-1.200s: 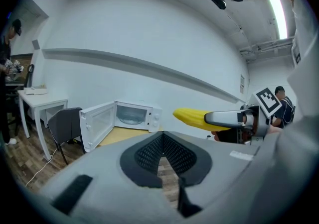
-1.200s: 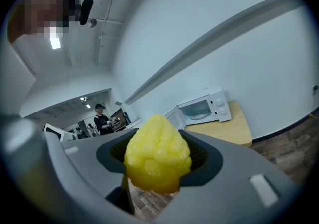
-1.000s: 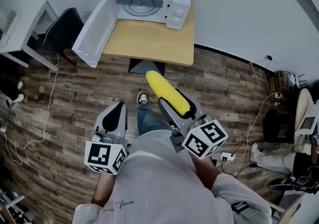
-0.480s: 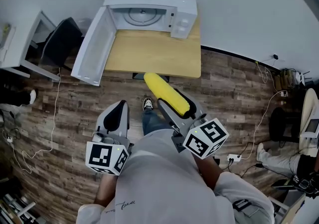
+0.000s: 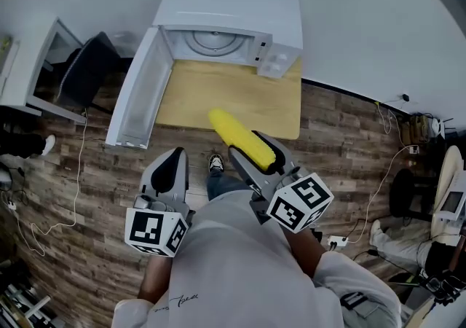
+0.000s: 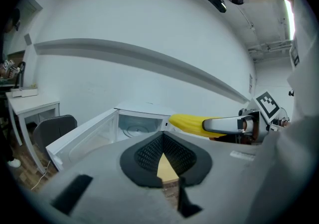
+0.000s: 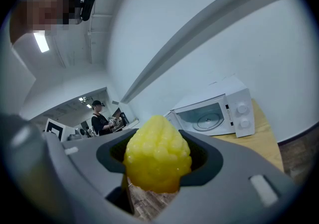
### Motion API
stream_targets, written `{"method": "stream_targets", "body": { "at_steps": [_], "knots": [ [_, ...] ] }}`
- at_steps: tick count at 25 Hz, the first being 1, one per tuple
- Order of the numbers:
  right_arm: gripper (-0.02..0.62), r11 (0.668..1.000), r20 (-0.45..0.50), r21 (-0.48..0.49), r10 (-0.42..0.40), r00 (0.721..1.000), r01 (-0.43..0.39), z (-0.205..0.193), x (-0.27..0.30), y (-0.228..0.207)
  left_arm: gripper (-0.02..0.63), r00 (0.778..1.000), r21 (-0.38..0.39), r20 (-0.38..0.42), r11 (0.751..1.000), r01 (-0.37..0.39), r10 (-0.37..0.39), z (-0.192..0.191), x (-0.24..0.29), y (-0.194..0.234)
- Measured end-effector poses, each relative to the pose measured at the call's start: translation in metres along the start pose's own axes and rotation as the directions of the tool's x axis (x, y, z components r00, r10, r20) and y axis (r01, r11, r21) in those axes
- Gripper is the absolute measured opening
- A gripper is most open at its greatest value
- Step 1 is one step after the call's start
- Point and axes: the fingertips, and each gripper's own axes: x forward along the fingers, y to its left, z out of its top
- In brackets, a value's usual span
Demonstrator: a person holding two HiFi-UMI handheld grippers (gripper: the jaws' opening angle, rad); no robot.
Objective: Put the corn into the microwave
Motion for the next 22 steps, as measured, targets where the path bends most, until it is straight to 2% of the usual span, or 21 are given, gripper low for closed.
{"method": "stream_targets", "body": {
  "at_steps": [10,22],
  "knots": [
    [0.261,1.0,0.029,0.02,-0.007,1.0,0.007,0.029,0.042,-0.039,-0.011,1.0,0.027,-0.012,0.999,0.019,-0.019,0.023,0.059,0.024],
    [0.262,0.998,0.057,0.054,-0.044,0.997,0.041,0.046,0.062,-0.088,-0.011,0.996,0.059,-0.046,0.995,0.081,-0.078,0.035,0.119,0.019]
  ]
}}
